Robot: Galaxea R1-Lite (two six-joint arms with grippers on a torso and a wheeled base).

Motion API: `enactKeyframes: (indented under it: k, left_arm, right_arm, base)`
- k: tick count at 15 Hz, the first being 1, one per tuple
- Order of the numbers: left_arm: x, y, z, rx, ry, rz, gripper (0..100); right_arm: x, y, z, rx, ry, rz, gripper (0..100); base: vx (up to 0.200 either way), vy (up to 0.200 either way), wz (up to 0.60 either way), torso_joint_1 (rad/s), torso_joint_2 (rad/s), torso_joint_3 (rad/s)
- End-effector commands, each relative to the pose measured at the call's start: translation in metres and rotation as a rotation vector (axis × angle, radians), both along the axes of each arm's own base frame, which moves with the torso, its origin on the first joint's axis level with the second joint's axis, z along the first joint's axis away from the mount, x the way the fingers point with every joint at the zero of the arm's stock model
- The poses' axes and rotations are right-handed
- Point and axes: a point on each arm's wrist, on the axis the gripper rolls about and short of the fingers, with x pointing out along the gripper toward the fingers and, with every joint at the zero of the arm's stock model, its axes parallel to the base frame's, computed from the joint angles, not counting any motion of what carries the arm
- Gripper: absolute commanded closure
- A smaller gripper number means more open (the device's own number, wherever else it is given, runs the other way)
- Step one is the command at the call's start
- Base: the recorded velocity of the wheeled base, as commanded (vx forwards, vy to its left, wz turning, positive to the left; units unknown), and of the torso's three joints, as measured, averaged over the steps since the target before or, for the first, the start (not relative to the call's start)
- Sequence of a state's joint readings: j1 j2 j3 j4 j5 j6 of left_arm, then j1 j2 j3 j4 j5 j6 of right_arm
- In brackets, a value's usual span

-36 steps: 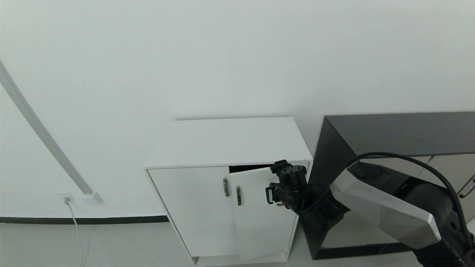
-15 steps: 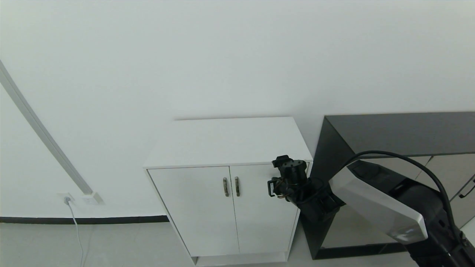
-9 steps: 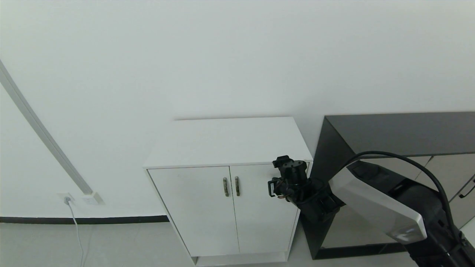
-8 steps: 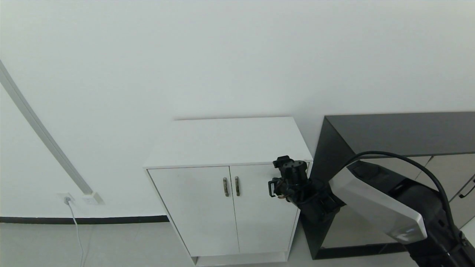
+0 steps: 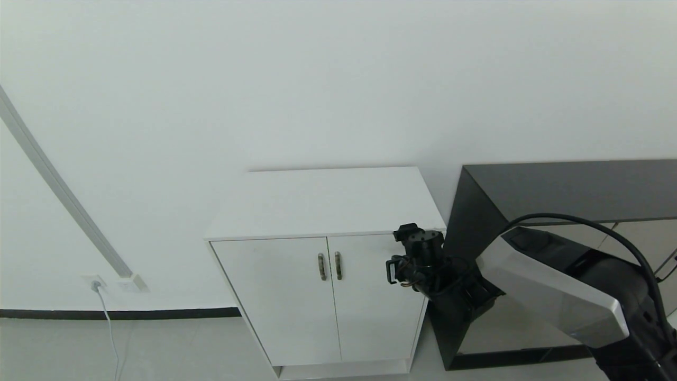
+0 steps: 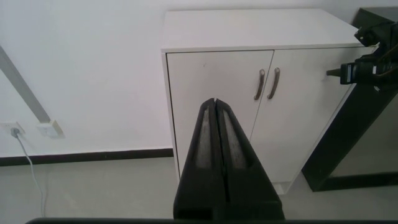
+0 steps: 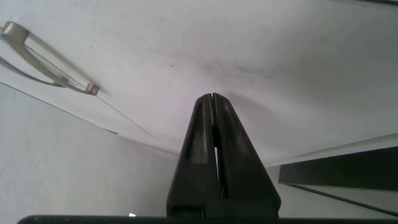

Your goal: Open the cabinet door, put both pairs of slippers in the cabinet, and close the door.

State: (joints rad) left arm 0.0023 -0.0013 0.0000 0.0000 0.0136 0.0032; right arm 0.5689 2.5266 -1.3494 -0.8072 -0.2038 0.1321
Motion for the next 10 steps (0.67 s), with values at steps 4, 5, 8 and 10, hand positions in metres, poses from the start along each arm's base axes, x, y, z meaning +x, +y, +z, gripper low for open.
enactKeyframes:
  k: [4, 5, 8, 10]
  left_arm:
    - [0.0, 0.0, 0.0, 0.0, 0.0, 0.001, 100]
    - [0.0, 0.0, 0.0, 0.0, 0.001, 0.001, 100]
    - [0.0, 0.0, 0.0, 0.0, 0.001, 0.001, 100]
    - [0.0, 0.0, 0.0, -0.002, 0.001, 0.002, 100]
  right_arm:
    - [-0.025, -0.016, 0.003, -0.002, 0.003, -0.003, 100]
    - [-0.032, -0.021, 0.004, -0.002, 0.003, -0.003, 100]
    - [-0.052, -0.037, 0.013, -0.004, 0.004, -0.014, 100]
    - [-0.067, -0.053, 0.021, -0.006, 0.005, -0.027, 100]
  base:
    - [0.0, 0.0, 0.0, 0.0, 0.0, 0.0]
    - [0.0, 0.0, 0.0, 0.0, 0.0, 0.0]
    - [0.0, 0.0, 0.0, 0.0, 0.0, 0.0]
    - [0.0, 0.0, 0.0, 0.0, 0.0, 0.0]
